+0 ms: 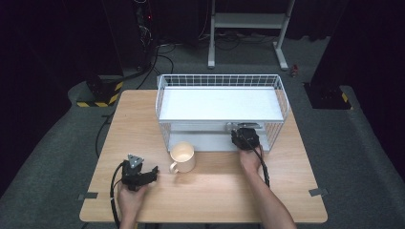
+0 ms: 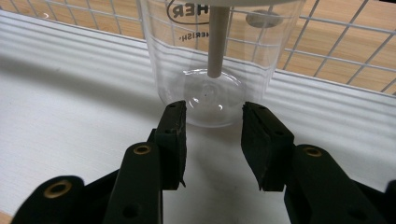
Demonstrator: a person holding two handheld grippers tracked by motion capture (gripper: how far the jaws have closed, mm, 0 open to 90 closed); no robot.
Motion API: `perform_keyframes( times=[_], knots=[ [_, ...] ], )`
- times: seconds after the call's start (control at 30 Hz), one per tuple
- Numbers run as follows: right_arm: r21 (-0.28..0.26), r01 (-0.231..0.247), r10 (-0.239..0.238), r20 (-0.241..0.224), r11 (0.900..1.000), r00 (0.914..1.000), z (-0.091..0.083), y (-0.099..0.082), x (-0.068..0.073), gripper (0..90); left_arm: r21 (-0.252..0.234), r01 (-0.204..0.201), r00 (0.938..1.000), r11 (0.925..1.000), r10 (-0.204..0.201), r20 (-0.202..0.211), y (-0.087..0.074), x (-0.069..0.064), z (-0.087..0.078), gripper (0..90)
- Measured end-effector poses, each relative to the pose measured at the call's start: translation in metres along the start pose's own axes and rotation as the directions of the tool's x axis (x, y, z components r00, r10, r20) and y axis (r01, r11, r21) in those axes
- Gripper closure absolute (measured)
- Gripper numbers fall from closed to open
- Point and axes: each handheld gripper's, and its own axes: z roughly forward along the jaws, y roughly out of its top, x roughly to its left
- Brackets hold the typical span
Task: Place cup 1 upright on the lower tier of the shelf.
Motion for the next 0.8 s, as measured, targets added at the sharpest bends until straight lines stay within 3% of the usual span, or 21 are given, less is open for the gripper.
perform_keyframes(
  times=[0.1, 0.27, 0.5, 0.53, 0.8],
  knots=[
    [0.0, 0.012, -0.012, -0.021, 0.9999, 0.9997, 0.001, -0.001, -0.002, 59.3, 0.0, 0.0, 1.0, 1.0, 0.0, 0.0, 0.0, 0.0, 0.0, 19.8],
    [-0.033, 0.028, -0.03, -0.051, 0.9991, 0.9983, -0.01, -0.002, 0.0, 51.2, -0.001, 0.0, 1.0, 1.0, 0.0, -0.001, 0.0, 0.0, 0.0, 19.8],
    [-0.052, 0.023, -0.027, -0.085, 0.9984, 0.996, -0.024, -0.003, -0.003, 47.6, 0.001, -0.001, 1.0, 1.0, 0.001, -0.001, 0.0, 0.0, 0.0, 19.8],
    [-0.062, 0.041, -0.046, -0.091, 0.9972, 0.9948, -0.025, -0.003, -0.004, 47.4, 0.001, -0.001, 1.0, 1.0, 0.001, 0.0, 0.0, 0.0, 0.0, 19.8],
    [-0.077, -0.001, -0.01, -0.141, 0.997, 0.99, -0.038, -0.003, -0.01, 44.2, 0.001, -0.001, 1.0, 1.0, 0.001, -0.001, 0.0, 0.0, 0.0, 19.8]
  ],
)
